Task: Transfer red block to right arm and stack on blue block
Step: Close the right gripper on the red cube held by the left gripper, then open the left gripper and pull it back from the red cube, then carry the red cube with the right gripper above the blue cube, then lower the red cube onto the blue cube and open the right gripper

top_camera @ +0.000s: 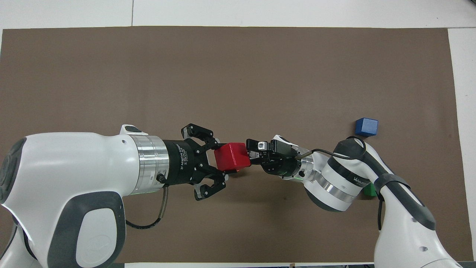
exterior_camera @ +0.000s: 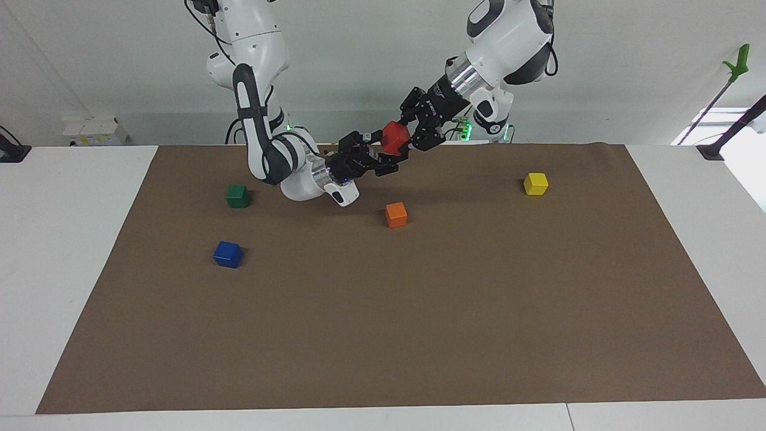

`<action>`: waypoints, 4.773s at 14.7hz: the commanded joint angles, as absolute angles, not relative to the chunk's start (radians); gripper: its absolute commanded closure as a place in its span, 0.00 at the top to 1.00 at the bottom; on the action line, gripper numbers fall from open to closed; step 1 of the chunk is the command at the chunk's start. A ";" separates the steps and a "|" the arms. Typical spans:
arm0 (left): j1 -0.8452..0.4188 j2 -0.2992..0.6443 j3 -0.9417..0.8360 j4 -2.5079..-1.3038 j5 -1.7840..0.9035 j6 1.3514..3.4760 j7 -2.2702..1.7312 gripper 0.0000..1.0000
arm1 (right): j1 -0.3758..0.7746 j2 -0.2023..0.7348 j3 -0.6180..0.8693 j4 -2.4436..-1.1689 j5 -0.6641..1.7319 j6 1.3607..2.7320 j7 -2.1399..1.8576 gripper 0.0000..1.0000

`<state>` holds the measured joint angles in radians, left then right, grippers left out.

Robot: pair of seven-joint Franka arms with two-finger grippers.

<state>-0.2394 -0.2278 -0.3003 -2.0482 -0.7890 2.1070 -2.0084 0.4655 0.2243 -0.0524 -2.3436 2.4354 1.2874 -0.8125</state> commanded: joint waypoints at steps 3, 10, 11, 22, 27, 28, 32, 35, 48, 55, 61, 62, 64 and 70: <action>-0.253 -0.272 -0.290 -2.095 -0.805 2.141 -1.979 0.00 | 0.465 0.221 -0.046 -2.335 2.456 1.315 -0.784 0.00; -0.252 -0.270 -0.290 -2.089 -0.801 2.134 -1.970 0.92 | 0.463 0.212 -0.046 -2.319 2.444 1.347 -0.769 0.00; -0.252 -0.268 -0.290 -2.086 -0.799 2.128 -1.973 1.00 | 0.463 0.212 -0.046 -2.319 2.444 1.348 -0.767 0.00; -0.138 -0.293 -0.276 -2.042 -0.743 1.910 -1.795 1.00 | 0.391 0.088 -0.051 -2.312 2.268 1.535 -0.623 0.00; -0.068 -0.296 -0.276 -2.040 -0.543 1.824 -1.646 1.00 | 0.269 -0.066 -0.054 -2.296 1.940 1.692 -0.433 0.00; -0.054 -0.296 -0.276 -2.040 -0.510 1.812 -1.597 1.00 | 0.237 -0.086 -0.057 -2.284 1.854 1.692 -0.404 0.00; 0.081 -0.302 -0.276 -2.042 -0.431 1.790 -1.416 1.00 | 0.085 -0.159 -0.057 -2.154 1.339 1.677 -0.189 0.00; 0.169 -0.299 -0.276 -2.037 -0.378 1.792 -1.226 1.00 | 0.045 -0.205 -0.058 -2.050 0.983 1.637 -0.074 0.00; 0.221 -0.164 -0.259 -1.766 -0.083 1.641 -0.501 1.00 | 0.018 -0.202 -0.044 -2.014 0.026 1.853 -0.057 0.00; 0.183 0.006 -0.258 -1.548 0.035 1.502 -0.244 1.00 | 0.044 -0.074 -0.044 -2.089 -0.051 2.146 -0.009 0.00; 0.051 0.003 -0.111 -1.563 0.034 1.445 -0.135 1.00 | 0.086 -0.095 -0.044 -2.250 -0.227 2.333 -0.072 0.00; 0.054 -0.008 -0.110 -1.581 0.032 1.440 -0.105 1.00 | 0.084 -0.094 -0.044 -2.256 -0.227 2.336 -0.083 0.00; 0.054 -0.038 -0.113 -1.635 0.032 1.440 -0.074 1.00 | 0.069 -0.078 -0.046 -2.255 -0.216 2.373 -0.119 0.00; 0.031 0.006 -0.104 -1.634 0.026 1.558 -0.041 1.00 | 0.037 0.004 -0.049 -2.246 -0.081 2.467 -0.056 0.00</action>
<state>0.0517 -0.0027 -0.1283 -1.6228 0.0127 1.5291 -0.0608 0.0540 -0.0243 -0.0546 -2.2428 -0.0959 2.4209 -0.1290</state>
